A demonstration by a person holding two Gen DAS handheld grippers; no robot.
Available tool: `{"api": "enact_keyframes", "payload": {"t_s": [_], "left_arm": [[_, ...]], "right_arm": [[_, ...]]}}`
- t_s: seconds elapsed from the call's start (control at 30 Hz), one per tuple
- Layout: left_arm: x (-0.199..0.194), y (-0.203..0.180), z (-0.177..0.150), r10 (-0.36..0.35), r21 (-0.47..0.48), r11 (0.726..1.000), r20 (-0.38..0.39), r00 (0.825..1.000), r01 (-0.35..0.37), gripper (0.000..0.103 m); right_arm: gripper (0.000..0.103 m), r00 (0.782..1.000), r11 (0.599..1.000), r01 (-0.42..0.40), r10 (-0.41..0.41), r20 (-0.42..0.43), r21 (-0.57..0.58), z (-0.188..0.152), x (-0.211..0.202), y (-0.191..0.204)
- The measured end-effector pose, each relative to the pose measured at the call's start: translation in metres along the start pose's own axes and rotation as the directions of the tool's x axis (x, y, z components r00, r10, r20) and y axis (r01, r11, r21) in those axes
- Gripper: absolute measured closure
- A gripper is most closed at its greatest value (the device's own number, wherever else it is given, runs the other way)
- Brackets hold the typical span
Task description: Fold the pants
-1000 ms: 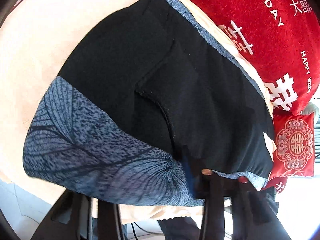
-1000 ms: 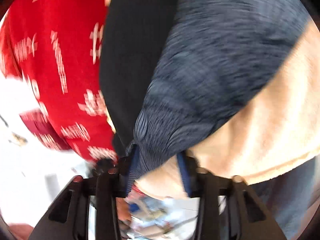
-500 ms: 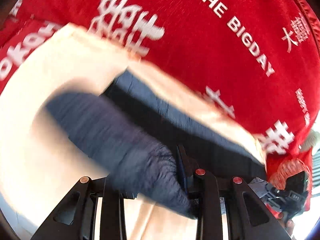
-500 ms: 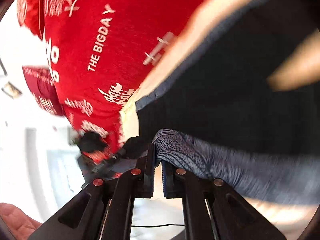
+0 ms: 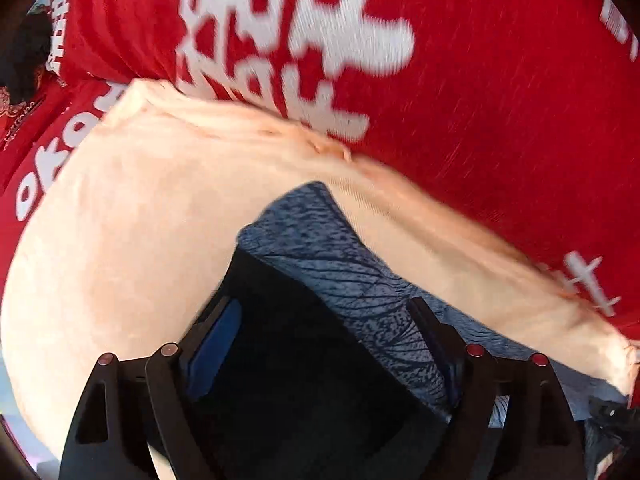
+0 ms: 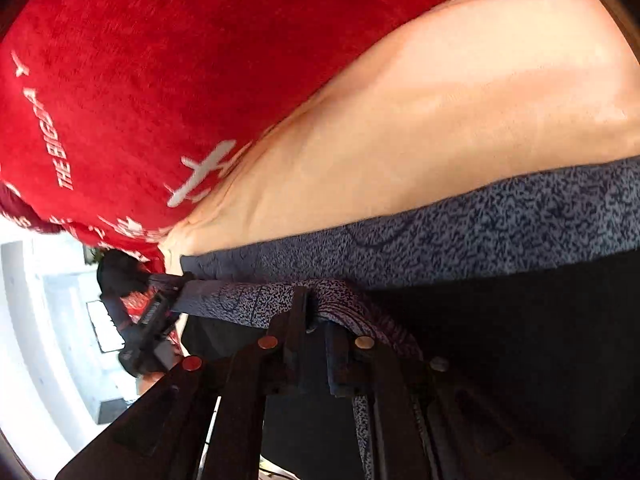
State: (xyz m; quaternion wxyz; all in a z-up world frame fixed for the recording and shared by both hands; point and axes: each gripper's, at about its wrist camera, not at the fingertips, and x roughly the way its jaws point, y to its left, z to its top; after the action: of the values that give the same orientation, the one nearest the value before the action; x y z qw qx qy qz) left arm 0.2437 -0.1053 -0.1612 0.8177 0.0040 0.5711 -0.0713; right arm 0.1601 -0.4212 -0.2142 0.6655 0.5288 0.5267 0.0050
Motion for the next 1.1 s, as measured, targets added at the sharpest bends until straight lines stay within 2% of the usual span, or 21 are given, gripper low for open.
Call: {"api": "enact_keyframes", "payload": {"t_s": [0.07, 0.13, 0.23, 0.3, 0.4, 0.43, 0.47, 0.5, 0.53, 0.57, 0.63, 0.7, 0.8, 0.93, 1.1], "left_arm": [[-0.031, 0.01, 0.004, -0.006, -0.002, 1.0, 0.046, 0.999, 0.007, 0.018], [-0.05, 0.015, 0.003, 0.005, 0.024, 1.0, 0.071, 0.997, -0.007, 0.018], [-0.051, 0.005, -0.005, -0.005, 0.107, 0.994, 0.037, 0.999, 0.001, 0.018], [-0.028, -0.008, -0.017, 0.019, 0.15, 0.988, -0.013, 1.0, -0.017, 0.018], [0.007, -0.021, -0.038, 0.074, 0.166, 0.984, -0.058, 0.996, -0.063, 0.018], [0.014, -0.028, -0.043, 0.103, 0.172, 0.981, -0.05, 0.993, -0.093, 0.017], [0.016, -0.031, -0.045, 0.125, 0.186, 0.975, -0.014, 0.992, -0.12, 0.009], [0.017, -0.034, -0.046, 0.152, 0.209, 0.966, 0.016, 0.988, -0.152, 0.008], [0.017, -0.035, -0.046, 0.158, 0.217, 0.964, 0.01, 0.987, -0.157, 0.008], [0.015, -0.033, -0.044, 0.156, 0.209, 0.966, -0.007, 0.988, -0.151, 0.008], [0.009, -0.03, -0.041, 0.156, 0.197, 0.97, -0.046, 0.987, -0.144, 0.009], [-0.008, -0.031, -0.043, 0.148, 0.21, 0.968, -0.043, 0.988, -0.136, 0.009], [-0.047, -0.041, -0.055, 0.126, 0.265, 0.958, -0.032, 0.991, -0.113, 0.009], [-0.08, -0.065, -0.077, 0.065, 0.346, 0.937, -0.059, 0.996, -0.041, 0.009], [-0.106, -0.116, -0.122, -0.013, 0.478, 0.876, -0.102, 0.995, 0.06, 0.009]], "right_arm": [[0.085, 0.997, 0.992, 0.074, -0.074, 0.002, -0.105, -0.004, -0.011, 0.026], [0.073, 0.992, 0.962, 0.128, -0.121, 0.043, -0.242, -0.018, -0.029, 0.059], [0.072, 0.999, 0.943, 0.047, -0.039, 0.03, -0.331, -0.038, -0.041, 0.089], [0.072, 0.999, 0.937, 0.033, -0.037, -0.007, -0.347, -0.043, -0.027, 0.097], [0.072, 0.995, 0.951, 0.053, -0.075, -0.06, -0.303, -0.03, 0.016, 0.086], [0.072, 0.994, 0.956, 0.064, -0.088, -0.071, -0.288, -0.024, 0.029, 0.08], [0.072, 0.991, 0.956, 0.085, -0.109, -0.072, -0.279, -0.02, 0.038, 0.072], [0.072, 0.988, 0.955, 0.115, -0.137, -0.063, -0.275, -0.012, 0.046, 0.065], [0.077, 0.991, 0.959, 0.107, -0.125, -0.052, -0.263, -0.006, 0.045, 0.054], [0.077, 0.996, 0.968, 0.075, -0.086, -0.035, -0.239, -0.001, 0.039, 0.048], [0.077, 0.999, 0.986, 0.033, -0.028, 0.029, -0.165, 0.011, 0.016, 0.037], [0.073, 0.997, 0.994, -0.011, 0.019, 0.076, -0.105, 0.013, -0.007, 0.026], [0.071, 0.992, 0.992, -0.012, 0.027, 0.122, -0.125, 0.001, -0.048, 0.021], [0.064, 0.992, 0.991, 0.003, 0.014, 0.127, -0.133, -0.043, -0.093, 0.012], [0.063, 0.989, 0.997, 0.02, -0.009, 0.146, -0.073, -0.1, -0.129, -0.013]]}}
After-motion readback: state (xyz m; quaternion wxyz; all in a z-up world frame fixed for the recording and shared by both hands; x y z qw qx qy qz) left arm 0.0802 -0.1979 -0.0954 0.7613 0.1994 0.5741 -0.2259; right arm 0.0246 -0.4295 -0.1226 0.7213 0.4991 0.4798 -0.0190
